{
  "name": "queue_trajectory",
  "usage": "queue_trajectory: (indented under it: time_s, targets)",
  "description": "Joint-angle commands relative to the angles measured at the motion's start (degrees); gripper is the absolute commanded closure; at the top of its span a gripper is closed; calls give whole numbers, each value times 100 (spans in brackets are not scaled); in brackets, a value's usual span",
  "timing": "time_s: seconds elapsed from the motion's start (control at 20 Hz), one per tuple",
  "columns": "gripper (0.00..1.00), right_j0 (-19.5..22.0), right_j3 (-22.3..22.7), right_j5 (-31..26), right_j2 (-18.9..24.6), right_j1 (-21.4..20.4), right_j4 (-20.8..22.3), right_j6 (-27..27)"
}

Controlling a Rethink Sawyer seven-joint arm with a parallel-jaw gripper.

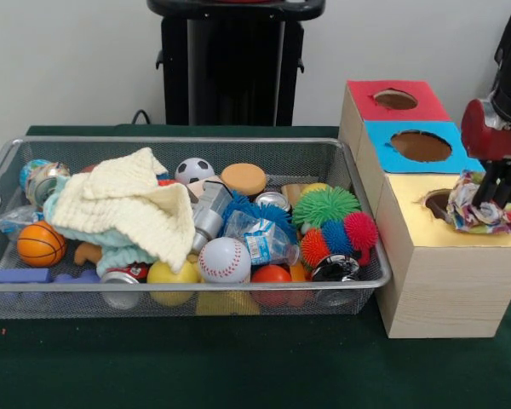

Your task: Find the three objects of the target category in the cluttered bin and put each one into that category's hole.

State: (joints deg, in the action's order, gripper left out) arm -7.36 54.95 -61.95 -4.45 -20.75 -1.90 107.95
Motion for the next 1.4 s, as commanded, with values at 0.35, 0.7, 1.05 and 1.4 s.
queue_trajectory:
  time_s: [0.35,0.7,1.05,1.4]
  targets:
    - [100,53,1176,321,-68,-24,-64,1299]
    - [100,-6,1593,377,-197,-329,13,1199]
    - [100,27,1852,736,-186,-368,53,1016]
    - [100,45,1955,1220,-157,-233,126,944]
